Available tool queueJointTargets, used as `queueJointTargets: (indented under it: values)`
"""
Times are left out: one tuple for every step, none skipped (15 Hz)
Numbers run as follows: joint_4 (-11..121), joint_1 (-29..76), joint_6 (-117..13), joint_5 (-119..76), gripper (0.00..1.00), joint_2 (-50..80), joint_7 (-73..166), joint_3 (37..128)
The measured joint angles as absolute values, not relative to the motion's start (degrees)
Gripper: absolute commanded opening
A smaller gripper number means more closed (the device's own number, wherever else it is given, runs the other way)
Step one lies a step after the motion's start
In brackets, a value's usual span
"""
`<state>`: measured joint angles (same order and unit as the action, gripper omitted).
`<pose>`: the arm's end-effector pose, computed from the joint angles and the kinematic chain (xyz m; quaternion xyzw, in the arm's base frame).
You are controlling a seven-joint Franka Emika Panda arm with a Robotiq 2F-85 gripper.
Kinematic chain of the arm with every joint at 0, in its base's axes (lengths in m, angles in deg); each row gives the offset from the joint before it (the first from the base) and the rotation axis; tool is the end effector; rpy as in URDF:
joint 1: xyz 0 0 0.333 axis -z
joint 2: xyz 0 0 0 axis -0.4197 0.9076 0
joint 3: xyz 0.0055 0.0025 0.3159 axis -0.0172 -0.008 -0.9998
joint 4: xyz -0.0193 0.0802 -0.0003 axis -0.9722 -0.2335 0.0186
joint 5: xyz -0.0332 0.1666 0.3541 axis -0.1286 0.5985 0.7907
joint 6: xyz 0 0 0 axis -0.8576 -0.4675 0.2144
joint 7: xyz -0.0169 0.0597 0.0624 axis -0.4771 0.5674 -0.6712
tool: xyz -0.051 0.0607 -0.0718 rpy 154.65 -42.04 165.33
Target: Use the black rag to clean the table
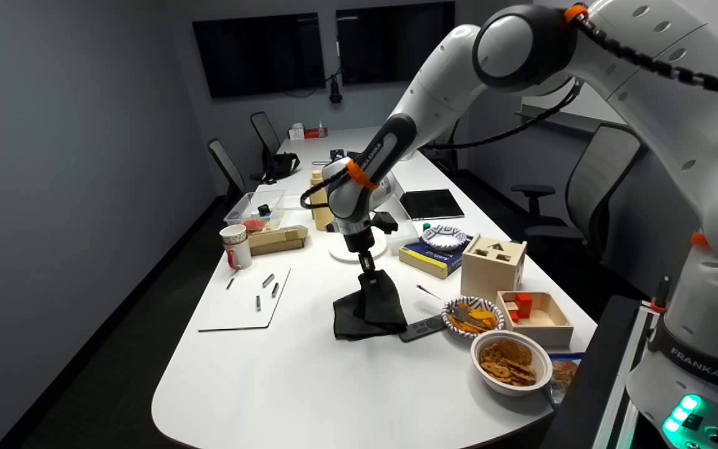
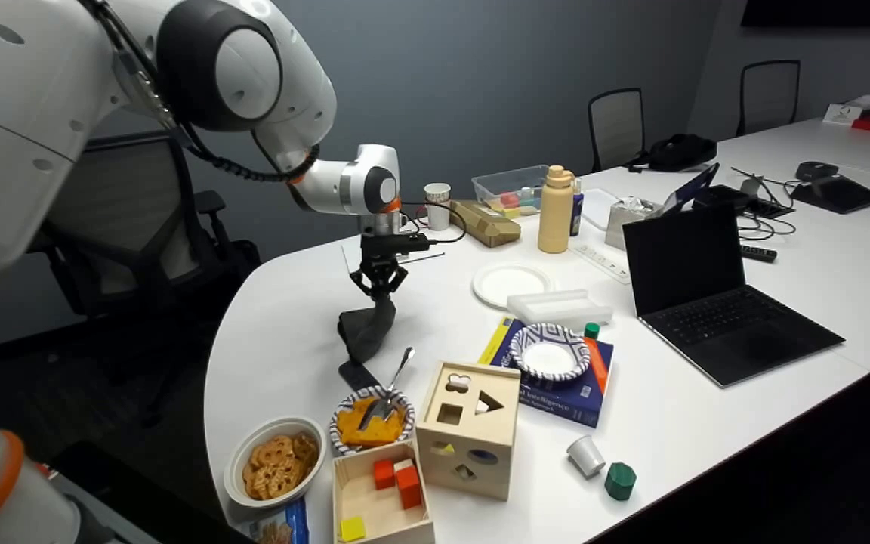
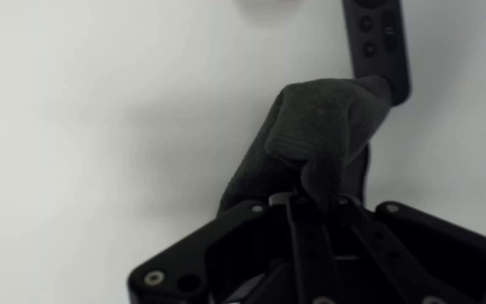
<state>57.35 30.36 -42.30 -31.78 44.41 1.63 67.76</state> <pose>0.6493 0.0432 0.1331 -0.8895 -0.4394 0.1228 0.0249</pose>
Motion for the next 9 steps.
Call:
queueJointTargets:
  values:
    - [59.86,30.51,-40.82,-30.19,0.01,42.01,-0.27,66.38]
    - [62.18,30.60,-39.37,-28.27,0.01,39.88,-2.19,65.11]
    - [64.35,30.68,-38.02,-26.07,0.01,37.99,-4.15,63.99]
    - [66.35,30.76,-36.58,-23.75,0.01,36.41,-6.10,63.06]
    - [68.25,30.83,-35.09,-21.31,0.01,35.09,-8.05,62.37]
    - [70.04,30.88,-33.68,-18.91,0.01,34.01,-9.80,61.95]
    - [71.86,30.90,-32.38,-16.59,0.01,33.06,-11.15,61.83]
    - [73.68,30.98,-31.42,-14.43,0.01,32.32,-12.21,61.84]
    - [75.51,31.08,-30.65,-12.51,0.01,31.70,-12.74,62.02]
